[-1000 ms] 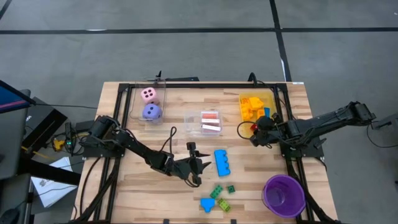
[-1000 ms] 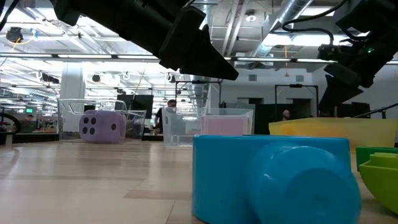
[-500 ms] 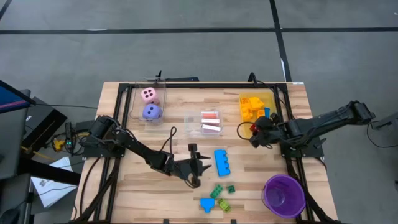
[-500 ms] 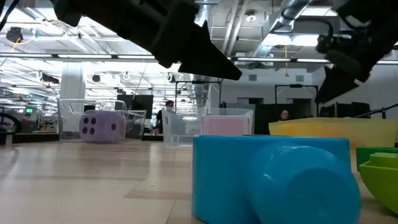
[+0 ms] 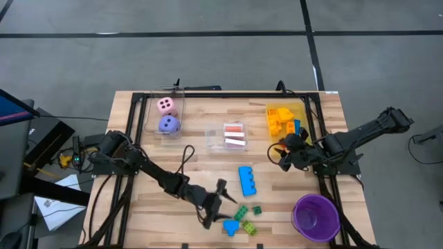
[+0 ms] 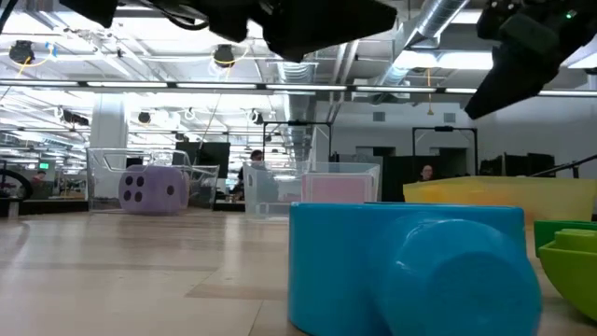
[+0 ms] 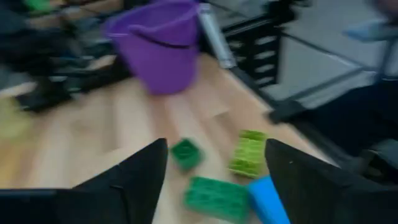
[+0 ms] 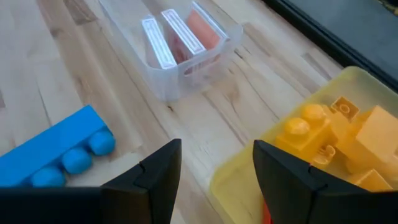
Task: Pick & Place Toys
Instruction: Put the blue game piece into the yellow bin
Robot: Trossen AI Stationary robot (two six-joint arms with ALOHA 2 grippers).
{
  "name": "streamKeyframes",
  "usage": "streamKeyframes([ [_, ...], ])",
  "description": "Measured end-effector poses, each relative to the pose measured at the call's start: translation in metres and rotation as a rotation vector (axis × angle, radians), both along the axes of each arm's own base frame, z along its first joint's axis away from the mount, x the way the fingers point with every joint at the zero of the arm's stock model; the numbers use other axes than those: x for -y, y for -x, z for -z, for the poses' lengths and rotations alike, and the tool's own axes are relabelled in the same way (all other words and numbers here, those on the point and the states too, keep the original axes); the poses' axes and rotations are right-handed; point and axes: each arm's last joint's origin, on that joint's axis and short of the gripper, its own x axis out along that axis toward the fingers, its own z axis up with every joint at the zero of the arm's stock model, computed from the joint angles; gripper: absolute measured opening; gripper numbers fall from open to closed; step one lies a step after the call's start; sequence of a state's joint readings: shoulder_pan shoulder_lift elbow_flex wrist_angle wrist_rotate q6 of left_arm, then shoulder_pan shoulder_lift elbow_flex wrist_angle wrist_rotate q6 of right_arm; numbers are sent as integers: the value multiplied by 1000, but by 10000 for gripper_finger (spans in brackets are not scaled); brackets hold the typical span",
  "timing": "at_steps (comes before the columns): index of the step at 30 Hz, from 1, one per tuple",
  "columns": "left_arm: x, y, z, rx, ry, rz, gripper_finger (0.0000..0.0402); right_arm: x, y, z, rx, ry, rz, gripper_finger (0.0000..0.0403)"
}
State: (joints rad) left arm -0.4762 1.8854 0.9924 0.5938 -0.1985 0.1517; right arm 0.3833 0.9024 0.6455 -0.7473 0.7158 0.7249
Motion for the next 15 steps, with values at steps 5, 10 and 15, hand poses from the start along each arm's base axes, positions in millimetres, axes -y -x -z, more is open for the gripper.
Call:
streamKeyframes([
  [5, 7, 6, 8, -121, 61, 153, 298, 0, -1, -6, 4, 32, -17, 192],
  [10, 8, 11, 16, -244, 119, 192, 299, -1, -3, -14, 11, 48, -40, 192],
  [15, 7, 12, 19, -292, 147, 169, 297, -1, -4, -21, 32, 40, -41, 192],
])
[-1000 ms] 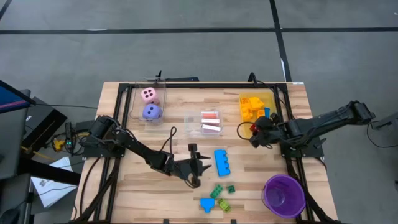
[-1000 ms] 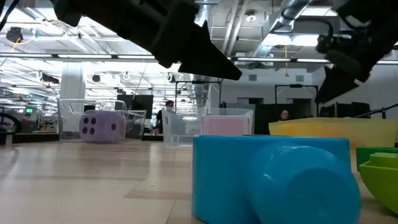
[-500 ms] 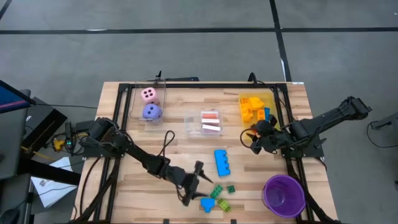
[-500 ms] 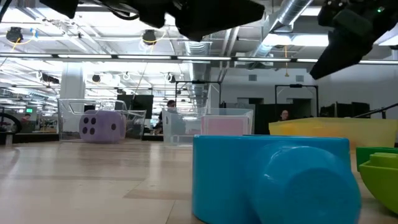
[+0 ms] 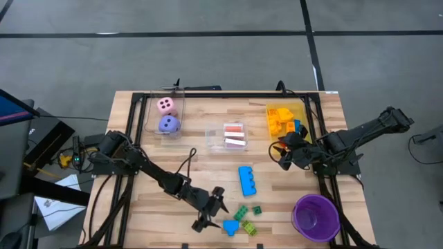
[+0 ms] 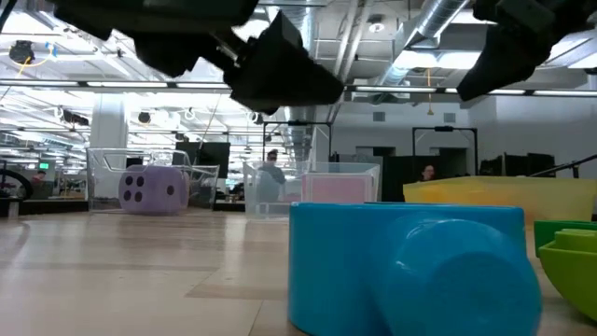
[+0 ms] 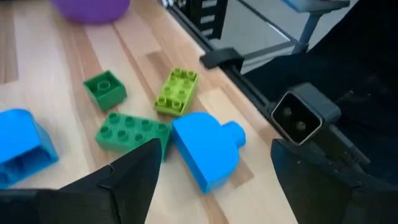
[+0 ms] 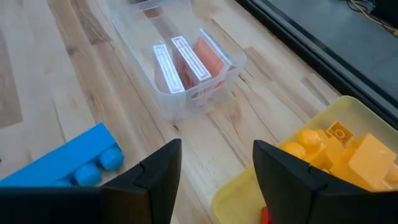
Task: Pick & Place Toys
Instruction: Put the blue game piece into the yellow bin
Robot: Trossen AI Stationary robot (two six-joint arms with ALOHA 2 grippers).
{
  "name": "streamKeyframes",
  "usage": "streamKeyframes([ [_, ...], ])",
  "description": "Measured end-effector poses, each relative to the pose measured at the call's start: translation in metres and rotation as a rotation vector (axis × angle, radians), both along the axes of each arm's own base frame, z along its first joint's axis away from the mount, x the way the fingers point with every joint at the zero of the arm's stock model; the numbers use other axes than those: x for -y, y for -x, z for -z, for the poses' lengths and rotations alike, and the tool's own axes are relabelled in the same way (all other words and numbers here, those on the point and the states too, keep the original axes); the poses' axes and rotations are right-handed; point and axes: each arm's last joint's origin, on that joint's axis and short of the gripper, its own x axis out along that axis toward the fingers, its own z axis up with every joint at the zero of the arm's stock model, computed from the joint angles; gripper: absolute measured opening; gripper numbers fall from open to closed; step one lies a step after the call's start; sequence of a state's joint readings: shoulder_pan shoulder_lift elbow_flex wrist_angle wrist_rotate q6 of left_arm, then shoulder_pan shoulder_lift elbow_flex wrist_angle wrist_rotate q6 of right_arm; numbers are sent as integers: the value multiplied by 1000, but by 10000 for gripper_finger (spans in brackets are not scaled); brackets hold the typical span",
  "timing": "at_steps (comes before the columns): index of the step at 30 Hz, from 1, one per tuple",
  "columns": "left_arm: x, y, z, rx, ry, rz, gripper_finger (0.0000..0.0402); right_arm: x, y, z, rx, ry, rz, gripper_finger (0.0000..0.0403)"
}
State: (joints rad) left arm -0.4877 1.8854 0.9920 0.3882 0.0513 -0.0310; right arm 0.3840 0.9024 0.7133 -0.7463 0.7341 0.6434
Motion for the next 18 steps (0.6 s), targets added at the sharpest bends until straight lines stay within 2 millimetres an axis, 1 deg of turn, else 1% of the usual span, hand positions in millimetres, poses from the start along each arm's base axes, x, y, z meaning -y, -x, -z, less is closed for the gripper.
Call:
streamKeyframes([
  [3, 0, -1, 4, -7, 5, -5, 297, -1, 0, 0, 0, -1, -4, 191],
  [7, 2, -8, 22, -13, 5, -2, 298, -2, 0, 0, 3, -5, -9, 190],
  [9, 2, -12, 27, -24, -8, -3, 300, -2, 0, 0, 5, -10, -6, 190],
  [14, 6, -18, 19, 10, 0, 31, 304, -2, 0, 0, 1, -21, -13, 189],
  [18, 8, -19, 22, 6, -1, 35, 304, -2, 0, 0, -2, -29, -18, 190],
])
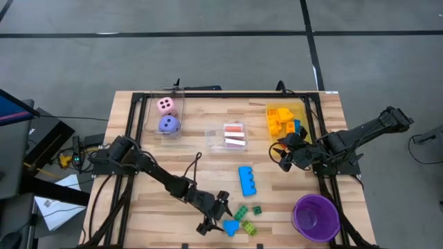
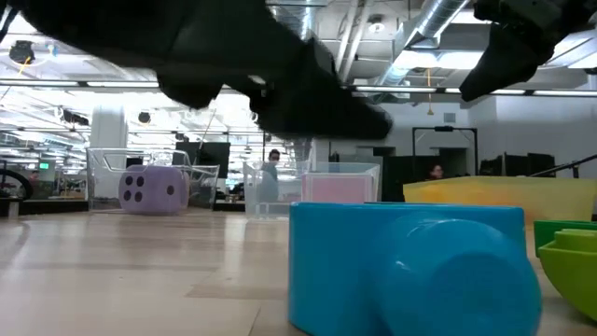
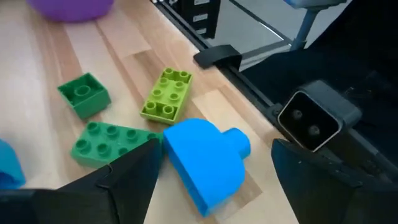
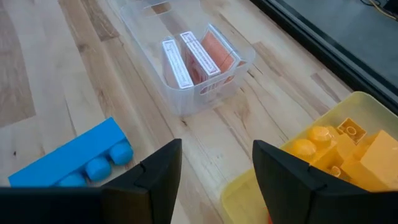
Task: Pick & Place Toys
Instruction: Put the blue game piece into the yellow bin
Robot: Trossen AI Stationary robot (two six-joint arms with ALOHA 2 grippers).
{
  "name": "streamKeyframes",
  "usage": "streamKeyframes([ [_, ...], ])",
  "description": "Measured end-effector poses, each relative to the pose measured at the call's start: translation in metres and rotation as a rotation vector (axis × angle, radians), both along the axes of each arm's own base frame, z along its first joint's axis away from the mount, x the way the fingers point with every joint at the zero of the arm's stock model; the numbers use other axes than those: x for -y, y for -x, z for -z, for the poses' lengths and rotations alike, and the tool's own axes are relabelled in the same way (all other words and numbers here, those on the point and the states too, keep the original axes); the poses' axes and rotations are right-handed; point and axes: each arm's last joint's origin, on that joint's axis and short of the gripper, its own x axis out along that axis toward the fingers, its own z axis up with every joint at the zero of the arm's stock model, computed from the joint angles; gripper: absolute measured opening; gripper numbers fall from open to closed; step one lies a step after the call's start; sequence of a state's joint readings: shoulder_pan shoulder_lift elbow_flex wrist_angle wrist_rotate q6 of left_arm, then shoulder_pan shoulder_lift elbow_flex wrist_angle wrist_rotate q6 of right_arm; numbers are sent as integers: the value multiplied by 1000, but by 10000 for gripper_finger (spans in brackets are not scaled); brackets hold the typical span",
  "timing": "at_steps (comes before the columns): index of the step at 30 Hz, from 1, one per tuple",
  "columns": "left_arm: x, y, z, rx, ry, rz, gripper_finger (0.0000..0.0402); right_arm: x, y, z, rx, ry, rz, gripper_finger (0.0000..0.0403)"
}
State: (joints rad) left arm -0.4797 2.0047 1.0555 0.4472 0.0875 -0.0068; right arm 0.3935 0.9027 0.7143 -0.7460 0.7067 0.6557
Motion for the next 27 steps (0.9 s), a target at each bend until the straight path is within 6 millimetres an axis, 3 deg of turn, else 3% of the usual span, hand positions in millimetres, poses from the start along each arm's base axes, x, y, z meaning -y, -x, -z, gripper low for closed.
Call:
streamKeyframes([
  [5, 2, -7, 20, -54, -20, 10, 304, 0, 0, 0, 3, -6, 6, 190],
  [8, 7, -15, 16, -43, -27, 15, 304, 0, 0, 0, 3, -6, 6, 189],
  [15, 5, -15, 19, -99, -37, 22, 300, 0, 0, 0, 2, -8, 4, 189],
  [27, -20, -23, 27, -150, -82, -127, 279, 0, 0, 0, 2, -9, 4, 189],
])
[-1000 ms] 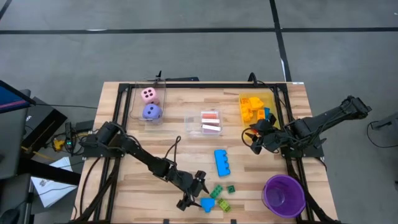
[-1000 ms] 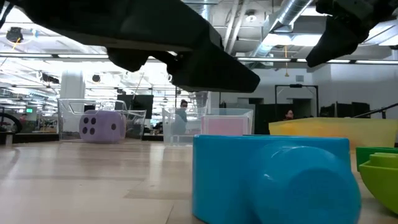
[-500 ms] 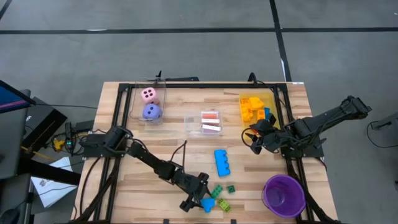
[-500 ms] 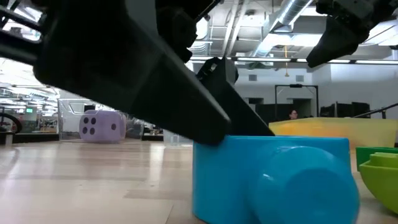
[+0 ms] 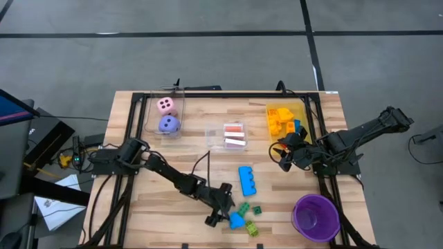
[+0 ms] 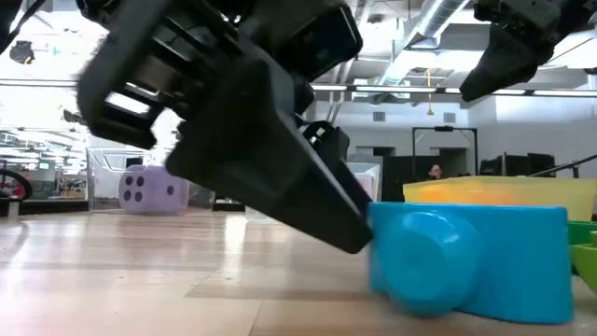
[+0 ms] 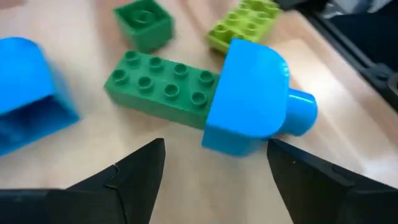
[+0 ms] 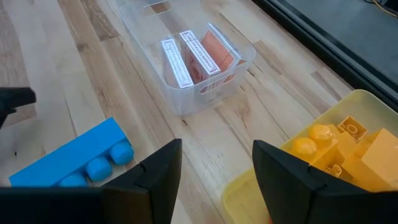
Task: Pick & Place Toys
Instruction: Put the blue game piece into the yellow bin
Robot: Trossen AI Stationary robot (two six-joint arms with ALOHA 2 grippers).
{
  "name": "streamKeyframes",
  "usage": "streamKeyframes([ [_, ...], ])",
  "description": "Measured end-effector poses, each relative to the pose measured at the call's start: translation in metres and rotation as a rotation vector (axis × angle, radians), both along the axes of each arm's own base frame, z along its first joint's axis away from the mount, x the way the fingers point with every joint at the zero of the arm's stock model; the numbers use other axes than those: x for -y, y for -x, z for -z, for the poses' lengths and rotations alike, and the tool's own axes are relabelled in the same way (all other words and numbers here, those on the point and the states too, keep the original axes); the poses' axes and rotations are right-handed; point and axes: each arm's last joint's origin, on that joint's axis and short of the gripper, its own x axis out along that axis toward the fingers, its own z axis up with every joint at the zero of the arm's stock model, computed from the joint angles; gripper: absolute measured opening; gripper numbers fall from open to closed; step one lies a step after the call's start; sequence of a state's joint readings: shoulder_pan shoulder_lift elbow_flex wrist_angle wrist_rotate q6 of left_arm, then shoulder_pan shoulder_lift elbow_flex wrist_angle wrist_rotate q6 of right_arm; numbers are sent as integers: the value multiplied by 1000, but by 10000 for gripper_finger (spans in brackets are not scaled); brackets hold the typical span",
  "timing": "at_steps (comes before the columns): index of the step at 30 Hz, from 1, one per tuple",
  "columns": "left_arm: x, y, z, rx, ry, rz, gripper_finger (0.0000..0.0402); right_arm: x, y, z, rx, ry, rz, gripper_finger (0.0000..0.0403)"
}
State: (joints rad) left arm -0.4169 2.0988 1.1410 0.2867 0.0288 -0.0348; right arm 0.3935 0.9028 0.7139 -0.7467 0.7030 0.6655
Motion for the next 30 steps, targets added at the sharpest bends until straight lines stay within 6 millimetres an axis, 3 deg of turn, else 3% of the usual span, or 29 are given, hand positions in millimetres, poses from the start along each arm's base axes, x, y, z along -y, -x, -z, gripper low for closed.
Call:
streamKeyframes([
  [8, -4, 1, 2, 3, -90, -3, 265, 0, 0, 0, -3, -5, -4, 189],
  [21, 8, 4, -4, 97, -225, 27, 302, -1, 0, 1, -9, -19, -16, 188],
  [25, 14, 6, -8, 122, -208, 86, 301, -1, 0, 1, -9, -19, -16, 188],
  [30, 19, 8, -9, 93, -67, 227, 294, -1, 0, 1, -10, -19, -16, 188],
])
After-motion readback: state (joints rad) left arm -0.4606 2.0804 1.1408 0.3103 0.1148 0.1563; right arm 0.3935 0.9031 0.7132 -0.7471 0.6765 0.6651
